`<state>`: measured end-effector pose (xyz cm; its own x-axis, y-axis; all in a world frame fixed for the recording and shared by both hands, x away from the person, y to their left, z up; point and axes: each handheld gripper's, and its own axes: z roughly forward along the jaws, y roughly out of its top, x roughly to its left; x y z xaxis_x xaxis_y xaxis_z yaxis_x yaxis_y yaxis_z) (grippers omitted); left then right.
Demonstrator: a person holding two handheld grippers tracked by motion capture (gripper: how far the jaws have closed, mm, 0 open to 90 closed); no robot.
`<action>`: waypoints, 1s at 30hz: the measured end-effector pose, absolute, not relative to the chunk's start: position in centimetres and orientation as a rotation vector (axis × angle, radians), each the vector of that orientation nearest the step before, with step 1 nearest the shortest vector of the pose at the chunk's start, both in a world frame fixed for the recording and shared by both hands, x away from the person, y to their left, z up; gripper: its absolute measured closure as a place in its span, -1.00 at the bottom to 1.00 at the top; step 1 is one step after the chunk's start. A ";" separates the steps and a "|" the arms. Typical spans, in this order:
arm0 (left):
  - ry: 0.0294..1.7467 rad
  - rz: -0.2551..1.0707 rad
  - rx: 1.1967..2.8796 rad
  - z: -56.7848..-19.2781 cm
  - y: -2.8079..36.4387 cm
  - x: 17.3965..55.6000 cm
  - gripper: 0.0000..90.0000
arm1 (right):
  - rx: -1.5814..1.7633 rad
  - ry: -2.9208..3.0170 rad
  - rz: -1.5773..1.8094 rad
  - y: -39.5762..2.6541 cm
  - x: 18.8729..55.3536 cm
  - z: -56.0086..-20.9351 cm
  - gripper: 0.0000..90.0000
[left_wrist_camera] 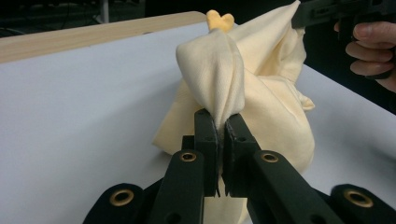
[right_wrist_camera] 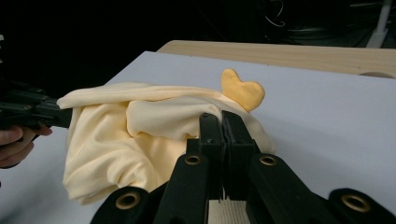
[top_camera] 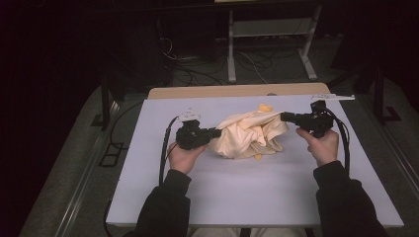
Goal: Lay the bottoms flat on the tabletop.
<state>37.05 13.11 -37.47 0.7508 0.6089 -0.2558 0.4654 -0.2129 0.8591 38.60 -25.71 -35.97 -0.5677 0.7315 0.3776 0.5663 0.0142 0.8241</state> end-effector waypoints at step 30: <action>0.808 0.312 1.716 -30.9 16.1 36.4 0.89 | 1.205 2.051 1.567 -24.4 40.7 -27.1 0.94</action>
